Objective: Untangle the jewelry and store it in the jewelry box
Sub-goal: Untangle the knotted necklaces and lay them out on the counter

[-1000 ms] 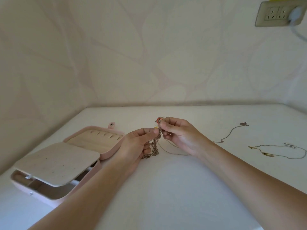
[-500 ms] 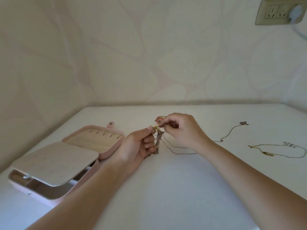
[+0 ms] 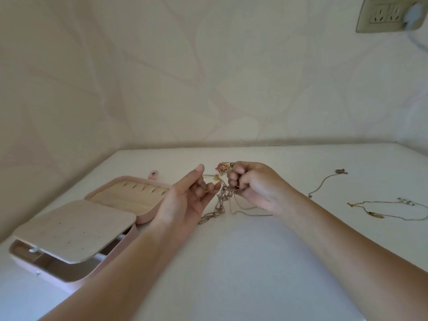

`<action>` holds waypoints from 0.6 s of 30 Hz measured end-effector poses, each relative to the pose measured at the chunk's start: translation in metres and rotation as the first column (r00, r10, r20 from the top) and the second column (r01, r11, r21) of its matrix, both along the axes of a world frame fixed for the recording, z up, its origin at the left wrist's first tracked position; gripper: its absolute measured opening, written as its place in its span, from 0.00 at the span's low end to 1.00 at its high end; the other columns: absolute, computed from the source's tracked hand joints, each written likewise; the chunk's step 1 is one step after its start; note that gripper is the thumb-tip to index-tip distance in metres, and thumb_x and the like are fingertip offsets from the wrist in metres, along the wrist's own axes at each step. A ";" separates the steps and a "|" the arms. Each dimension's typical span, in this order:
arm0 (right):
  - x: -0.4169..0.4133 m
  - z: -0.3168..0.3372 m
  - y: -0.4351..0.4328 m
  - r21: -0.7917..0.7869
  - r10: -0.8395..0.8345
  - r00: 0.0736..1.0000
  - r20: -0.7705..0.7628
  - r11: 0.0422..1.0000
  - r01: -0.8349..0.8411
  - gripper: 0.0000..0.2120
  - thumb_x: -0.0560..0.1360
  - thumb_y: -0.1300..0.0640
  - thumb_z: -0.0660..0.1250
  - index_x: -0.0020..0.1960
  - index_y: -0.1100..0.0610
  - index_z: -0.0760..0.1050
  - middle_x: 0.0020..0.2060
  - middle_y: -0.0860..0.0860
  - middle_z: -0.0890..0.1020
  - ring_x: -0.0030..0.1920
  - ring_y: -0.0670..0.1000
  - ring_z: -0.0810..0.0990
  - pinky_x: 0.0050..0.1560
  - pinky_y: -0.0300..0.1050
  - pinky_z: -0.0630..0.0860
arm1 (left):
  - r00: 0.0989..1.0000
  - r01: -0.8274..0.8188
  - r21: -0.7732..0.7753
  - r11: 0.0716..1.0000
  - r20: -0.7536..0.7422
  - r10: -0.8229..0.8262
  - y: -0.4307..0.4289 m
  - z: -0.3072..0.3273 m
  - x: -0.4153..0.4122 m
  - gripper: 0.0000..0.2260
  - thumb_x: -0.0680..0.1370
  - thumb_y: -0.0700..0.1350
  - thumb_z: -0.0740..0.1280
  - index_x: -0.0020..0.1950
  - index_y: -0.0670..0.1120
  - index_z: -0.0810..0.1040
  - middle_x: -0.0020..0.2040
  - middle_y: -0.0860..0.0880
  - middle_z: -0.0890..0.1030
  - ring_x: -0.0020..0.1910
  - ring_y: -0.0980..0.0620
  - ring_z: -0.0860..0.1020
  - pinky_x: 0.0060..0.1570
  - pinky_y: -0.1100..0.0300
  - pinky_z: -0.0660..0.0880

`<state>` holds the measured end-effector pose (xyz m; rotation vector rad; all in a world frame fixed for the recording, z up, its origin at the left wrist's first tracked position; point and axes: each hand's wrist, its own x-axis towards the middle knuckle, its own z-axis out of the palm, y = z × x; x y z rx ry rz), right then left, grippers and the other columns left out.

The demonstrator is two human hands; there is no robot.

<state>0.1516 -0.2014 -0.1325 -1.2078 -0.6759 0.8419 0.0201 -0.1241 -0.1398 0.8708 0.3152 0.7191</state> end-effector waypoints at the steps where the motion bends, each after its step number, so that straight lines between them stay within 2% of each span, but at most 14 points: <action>1: 0.003 0.003 -0.002 0.082 0.047 0.983 -0.177 0.996 -0.033 0.24 0.58 0.80 0.42 0.23 0.54 0.64 0.24 0.51 0.69 0.28 0.49 0.67 0.32 0.39 0.67 | 0.999 -0.025 -0.060 0.998 0.021 0.026 0.002 0.003 -0.002 0.14 0.74 0.43 0.66 0.29 0.43 0.70 0.21 0.50 0.64 0.23 0.54 0.70 0.38 0.61 0.80; 2: 0.007 0.008 -0.005 0.173 0.101 0.942 -0.319 0.984 -0.047 0.22 0.57 0.78 0.43 0.23 0.55 0.65 0.23 0.51 0.69 0.26 0.49 0.67 0.30 0.39 0.68 | 0.998 -0.023 -0.112 0.993 0.048 0.028 0.006 0.005 -0.004 0.15 0.76 0.44 0.64 0.30 0.43 0.70 0.21 0.51 0.62 0.20 0.56 0.65 0.29 0.65 0.76; 4: 0.012 0.015 -0.013 0.314 0.225 0.870 -0.439 0.946 -0.086 0.18 0.61 0.74 0.49 0.27 0.56 0.71 0.23 0.50 0.69 0.22 0.47 0.67 0.26 0.37 0.68 | 0.995 0.062 -0.167 0.984 0.092 -0.048 0.012 0.009 -0.010 0.10 0.75 0.45 0.63 0.35 0.44 0.72 0.21 0.53 0.58 0.19 0.58 0.57 0.19 0.70 0.61; 6: 0.013 0.021 -0.019 0.330 0.340 0.848 -0.406 0.920 -0.211 0.15 0.67 0.68 0.53 0.32 0.60 0.77 0.22 0.49 0.70 0.18 0.44 0.65 0.20 0.35 0.64 | 0.984 0.167 -0.151 0.974 0.092 -0.154 0.016 0.012 -0.014 0.06 0.73 0.44 0.62 0.43 0.44 0.77 0.22 0.54 0.58 0.22 0.58 0.51 0.18 0.70 0.52; 7: 0.011 0.023 -0.021 0.292 0.399 0.841 -0.364 0.907 -0.304 0.15 0.69 0.65 0.54 0.36 0.62 0.80 0.21 0.49 0.70 0.15 0.43 0.63 0.18 0.33 0.61 | 0.977 0.207 -0.134 0.969 0.079 -0.198 0.017 0.012 -0.015 0.09 0.72 0.42 0.61 0.47 0.45 0.80 0.23 0.54 0.59 0.23 0.58 0.50 0.18 0.70 0.51; 10: 0.004 0.022 -0.023 0.079 0.529 0.822 -0.213 0.847 -0.525 0.17 0.74 0.55 0.58 0.46 0.63 0.82 0.16 0.47 0.66 0.12 0.44 0.52 0.15 0.32 0.54 | 0.958 0.287 -0.070 0.955 0.025 -0.286 0.014 0.012 -0.017 0.18 0.72 0.37 0.58 0.55 0.47 0.82 0.27 0.53 0.63 0.24 0.58 0.51 0.16 0.73 0.51; 12: 0.004 0.019 -0.022 0.046 0.543 0.826 -0.153 0.839 -0.543 0.14 0.73 0.54 0.62 0.45 0.61 0.83 0.16 0.46 0.67 0.13 0.43 0.55 0.16 0.32 0.56 | 0.934 0.357 -0.046 0.933 0.032 -0.356 0.016 0.012 -0.018 0.18 0.72 0.35 0.61 0.58 0.47 0.81 0.29 0.53 0.67 0.23 0.58 0.52 0.14 0.74 0.54; 14: 0.010 0.018 -0.021 0.164 0.521 0.836 -0.171 0.852 -0.498 0.08 0.66 0.56 0.73 0.42 0.60 0.83 0.21 0.47 0.72 0.17 0.41 0.66 0.21 0.32 0.66 | 0.858 0.510 -0.058 0.858 0.112 -0.502 0.027 0.010 -0.021 0.16 0.73 0.34 0.67 0.60 0.44 0.79 0.32 0.50 0.73 0.22 0.60 0.56 0.13 0.72 0.62; 15: 0.015 0.017 -0.021 0.236 0.506 0.834 -0.219 0.857 -0.458 0.10 0.61 0.58 0.78 0.40 0.60 0.82 0.24 0.48 0.74 0.21 0.43 0.70 0.25 0.34 0.71 | 0.786 0.610 -0.068 0.790 0.180 -0.591 0.032 0.009 -0.023 0.15 0.76 0.34 0.66 0.62 0.42 0.77 0.35 0.47 0.76 0.24 0.59 0.60 0.17 0.70 0.67; 16: 0.020 0.016 -0.022 0.285 0.484 0.832 -0.272 0.866 -0.411 0.13 0.56 0.60 0.81 0.38 0.61 0.81 0.27 0.50 0.75 0.24 0.45 0.73 0.29 0.37 0.74 | 0.746 0.650 -0.053 0.758 0.231 -0.624 0.034 0.010 -0.025 0.14 0.79 0.35 0.61 0.65 0.40 0.74 0.40 0.44 0.77 0.26 0.58 0.64 0.22 0.68 0.72; 17: 0.024 0.016 -0.023 0.318 0.461 0.832 -0.310 0.874 -0.366 0.15 0.54 0.62 0.81 0.37 0.61 0.80 0.29 0.51 0.75 0.26 0.46 0.73 0.30 0.38 0.75 | 0.767 0.621 -0.007 0.784 0.215 -0.605 0.038 0.014 -0.028 0.14 0.82 0.35 0.56 0.67 0.39 0.72 0.44 0.42 0.77 0.28 0.56 0.68 0.27 0.66 0.75; 18: 0.027 0.017 -0.025 0.348 0.450 0.832 -0.325 0.875 -0.337 0.14 0.54 0.62 0.81 0.36 0.61 0.79 0.29 0.51 0.74 0.25 0.46 0.72 0.29 0.38 0.74 | 0.777 0.604 0.026 0.796 0.202 -0.596 0.038 0.015 -0.028 0.13 0.81 0.37 0.58 0.66 0.39 0.72 0.45 0.43 0.77 0.28 0.56 0.71 0.29 0.66 0.76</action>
